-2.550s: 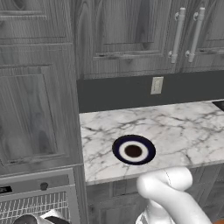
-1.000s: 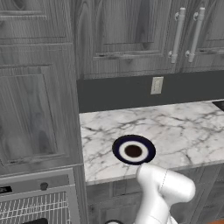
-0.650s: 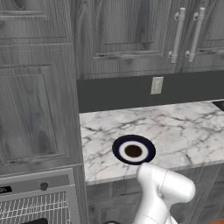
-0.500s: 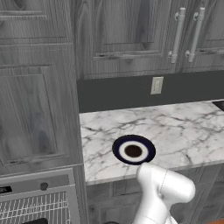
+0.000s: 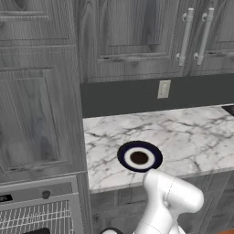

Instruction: Place the potato on the bottom rack of the oven.

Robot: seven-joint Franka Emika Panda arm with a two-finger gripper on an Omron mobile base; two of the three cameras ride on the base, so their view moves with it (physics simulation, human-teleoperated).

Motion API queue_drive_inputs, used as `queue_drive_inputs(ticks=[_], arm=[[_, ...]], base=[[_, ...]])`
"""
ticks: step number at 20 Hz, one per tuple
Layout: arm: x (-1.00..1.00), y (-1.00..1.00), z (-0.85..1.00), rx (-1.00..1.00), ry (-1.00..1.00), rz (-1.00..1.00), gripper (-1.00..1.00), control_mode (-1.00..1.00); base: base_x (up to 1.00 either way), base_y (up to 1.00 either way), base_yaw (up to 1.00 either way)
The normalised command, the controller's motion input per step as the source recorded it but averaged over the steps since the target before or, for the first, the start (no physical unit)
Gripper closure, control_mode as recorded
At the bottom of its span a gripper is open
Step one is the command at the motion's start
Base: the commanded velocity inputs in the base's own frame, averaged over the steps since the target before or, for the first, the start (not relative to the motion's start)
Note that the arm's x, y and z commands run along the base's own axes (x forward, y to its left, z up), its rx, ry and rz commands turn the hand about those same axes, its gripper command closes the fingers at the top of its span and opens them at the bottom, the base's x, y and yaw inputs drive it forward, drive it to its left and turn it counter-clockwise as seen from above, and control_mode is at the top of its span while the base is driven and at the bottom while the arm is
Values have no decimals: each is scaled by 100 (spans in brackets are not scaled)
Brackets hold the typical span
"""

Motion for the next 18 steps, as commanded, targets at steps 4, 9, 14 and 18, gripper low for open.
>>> queue_drive_inputs(ticks=[4,9,14,18], arm=[[12,0,-26,0,-4,0,100,-100],[0,0,-26,0,-2,0,100,-100],[0,0,-17,2,0,0,-100,-100],[0,0,-1,0,0,0,-100,-100]], base=[[0,0,0],[0,0,0],[0,0,0],[0,0,0]])
